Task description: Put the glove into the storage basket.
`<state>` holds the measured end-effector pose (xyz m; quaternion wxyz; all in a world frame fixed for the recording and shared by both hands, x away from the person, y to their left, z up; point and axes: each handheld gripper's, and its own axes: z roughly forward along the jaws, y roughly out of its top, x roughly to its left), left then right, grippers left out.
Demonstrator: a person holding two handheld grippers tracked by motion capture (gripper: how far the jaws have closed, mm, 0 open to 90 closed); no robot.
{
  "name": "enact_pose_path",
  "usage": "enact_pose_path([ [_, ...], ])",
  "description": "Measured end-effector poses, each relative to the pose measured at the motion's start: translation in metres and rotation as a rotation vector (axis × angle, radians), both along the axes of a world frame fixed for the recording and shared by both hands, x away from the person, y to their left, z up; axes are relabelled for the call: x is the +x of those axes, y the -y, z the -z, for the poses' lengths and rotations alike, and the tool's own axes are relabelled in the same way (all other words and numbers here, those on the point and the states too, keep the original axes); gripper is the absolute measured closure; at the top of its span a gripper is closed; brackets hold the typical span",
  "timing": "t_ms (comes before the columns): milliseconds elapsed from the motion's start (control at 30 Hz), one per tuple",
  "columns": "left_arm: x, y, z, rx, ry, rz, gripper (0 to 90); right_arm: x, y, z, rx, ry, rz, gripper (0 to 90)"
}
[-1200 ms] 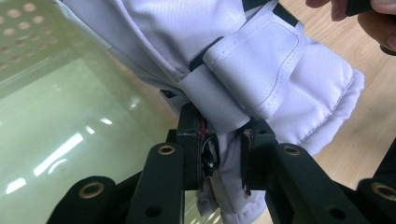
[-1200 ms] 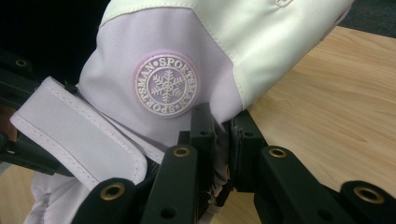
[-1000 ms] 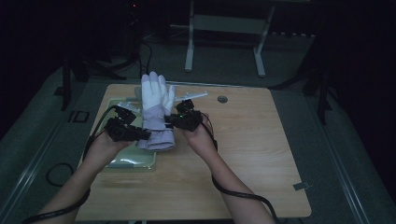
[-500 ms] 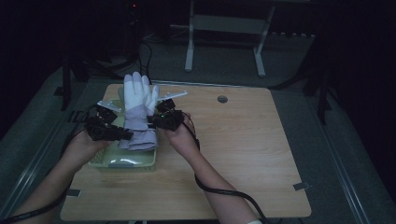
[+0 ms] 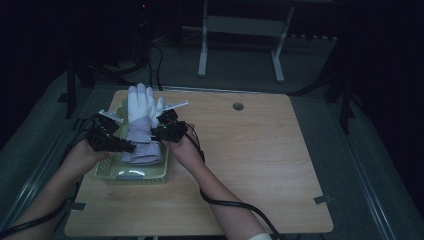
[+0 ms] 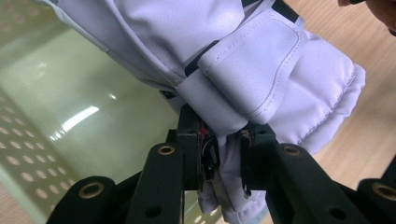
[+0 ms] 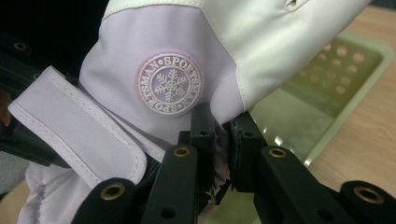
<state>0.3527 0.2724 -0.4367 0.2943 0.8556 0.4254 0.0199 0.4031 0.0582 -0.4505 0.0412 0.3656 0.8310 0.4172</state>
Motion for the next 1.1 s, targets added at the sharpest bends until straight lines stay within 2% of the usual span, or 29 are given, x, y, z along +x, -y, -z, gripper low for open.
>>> enact_pose_path([
  [67, 0.005, 0.000, 0.015, 0.002, -0.029, -0.004, 73.9, 0.003, -0.002, 0.011, -0.022, -0.020, 0.008, 82.2],
  [233, 0.009, -0.003, 0.039, -0.010, -0.075, -0.018, 73.9, 0.007, -0.010, 0.032, -0.089, -0.058, 0.007, 82.1],
  [533, 0.012, -0.008, 0.076, -0.018, -0.185, -0.037, 73.5, 0.008, -0.028, 0.057, -0.226, -0.116, 0.000, 81.7],
  [567, 0.013, -0.007, 0.079, -0.002, -0.199, -0.037, 73.4, 0.008, -0.031, 0.060, -0.249, -0.128, -0.004, 81.3],
  [600, 0.013, -0.007, 0.079, -0.002, -0.199, -0.037, 73.1, 0.008, -0.031, 0.060, -0.249, -0.128, -0.004, 81.3],
  [633, 0.013, -0.008, 0.080, 0.015, -0.201, -0.057, 73.1, 0.008, -0.032, 0.063, -0.260, -0.133, -0.011, 80.5],
  [667, 0.014, -0.008, 0.082, 0.020, -0.229, -0.065, 72.0, 0.006, -0.035, 0.063, -0.278, -0.119, -0.017, 78.0],
  [700, 0.015, -0.008, 0.083, 0.030, -0.245, -0.069, 70.4, 0.007, -0.035, 0.062, -0.282, -0.126, -0.023, 75.6],
  [800, 0.016, -0.008, 0.085, 0.028, -0.262, -0.088, 67.2, 0.007, -0.037, 0.060, -0.294, -0.118, -0.033, 66.1],
  [967, 0.015, -0.009, 0.085, 0.035, -0.261, -0.099, 61.3, 0.007, -0.033, 0.050, -0.264, -0.086, -0.049, 46.9],
  [1033, 0.013, -0.008, 0.079, 0.025, -0.231, -0.103, 52.9, 0.007, -0.031, 0.046, -0.241, -0.072, -0.062, 42.1],
  [1100, 0.010, -0.010, 0.072, 0.007, -0.176, -0.118, 41.9, 0.007, -0.027, 0.040, -0.203, -0.048, -0.078, 37.4],
])
